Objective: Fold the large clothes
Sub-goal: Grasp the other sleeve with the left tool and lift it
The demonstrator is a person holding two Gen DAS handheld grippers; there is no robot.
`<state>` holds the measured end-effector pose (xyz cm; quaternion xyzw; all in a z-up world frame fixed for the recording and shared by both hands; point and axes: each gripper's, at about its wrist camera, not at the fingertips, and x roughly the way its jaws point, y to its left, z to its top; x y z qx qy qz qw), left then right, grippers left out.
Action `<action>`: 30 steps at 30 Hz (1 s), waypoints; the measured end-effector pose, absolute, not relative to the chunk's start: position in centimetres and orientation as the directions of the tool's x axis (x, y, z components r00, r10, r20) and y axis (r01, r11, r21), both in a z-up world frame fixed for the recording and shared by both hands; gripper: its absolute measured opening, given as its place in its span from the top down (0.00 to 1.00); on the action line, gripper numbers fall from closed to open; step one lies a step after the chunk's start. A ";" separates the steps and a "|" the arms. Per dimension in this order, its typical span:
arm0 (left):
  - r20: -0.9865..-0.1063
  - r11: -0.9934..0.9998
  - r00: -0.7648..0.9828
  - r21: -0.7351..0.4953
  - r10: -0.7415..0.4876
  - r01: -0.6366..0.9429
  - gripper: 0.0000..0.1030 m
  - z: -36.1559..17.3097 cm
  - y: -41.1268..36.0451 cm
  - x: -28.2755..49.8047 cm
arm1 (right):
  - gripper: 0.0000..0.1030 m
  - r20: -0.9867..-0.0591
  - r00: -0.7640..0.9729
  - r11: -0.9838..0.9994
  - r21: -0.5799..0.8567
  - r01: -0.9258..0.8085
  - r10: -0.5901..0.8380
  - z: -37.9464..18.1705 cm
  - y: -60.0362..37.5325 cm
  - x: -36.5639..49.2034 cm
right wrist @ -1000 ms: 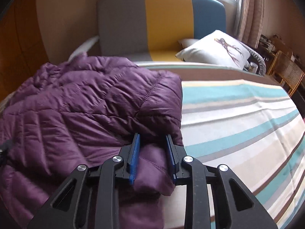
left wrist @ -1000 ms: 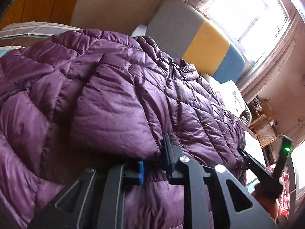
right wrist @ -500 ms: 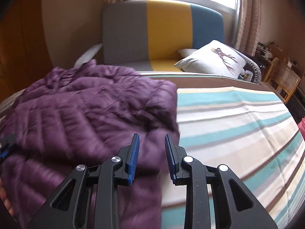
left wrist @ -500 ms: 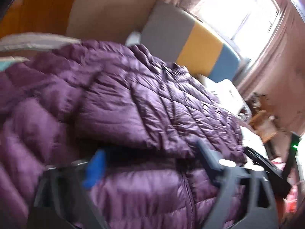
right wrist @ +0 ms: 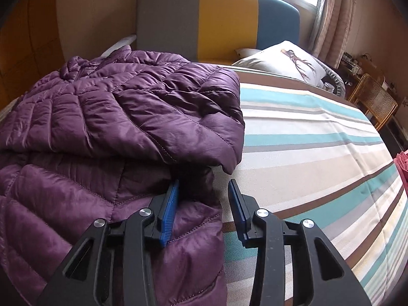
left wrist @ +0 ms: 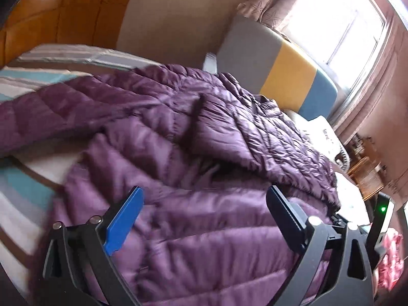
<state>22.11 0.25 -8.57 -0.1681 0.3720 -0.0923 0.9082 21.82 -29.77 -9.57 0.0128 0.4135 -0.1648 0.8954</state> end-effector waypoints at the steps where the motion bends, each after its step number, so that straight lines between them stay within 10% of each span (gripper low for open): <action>1: -0.640 0.929 0.715 -0.368 -0.282 0.037 0.04 -8.4 0.7 21.9 | 0.62 -0.743 0.604 0.945 -0.117 0.306 -0.288 -9.6 -29.7 21.8; 30: -0.656 0.543 0.725 -0.539 0.209 -0.644 0.31 -13.2 31.1 13.5 | 0.62 -0.725 0.606 0.937 -0.165 0.309 -0.328 -9.6 -29.0 21.8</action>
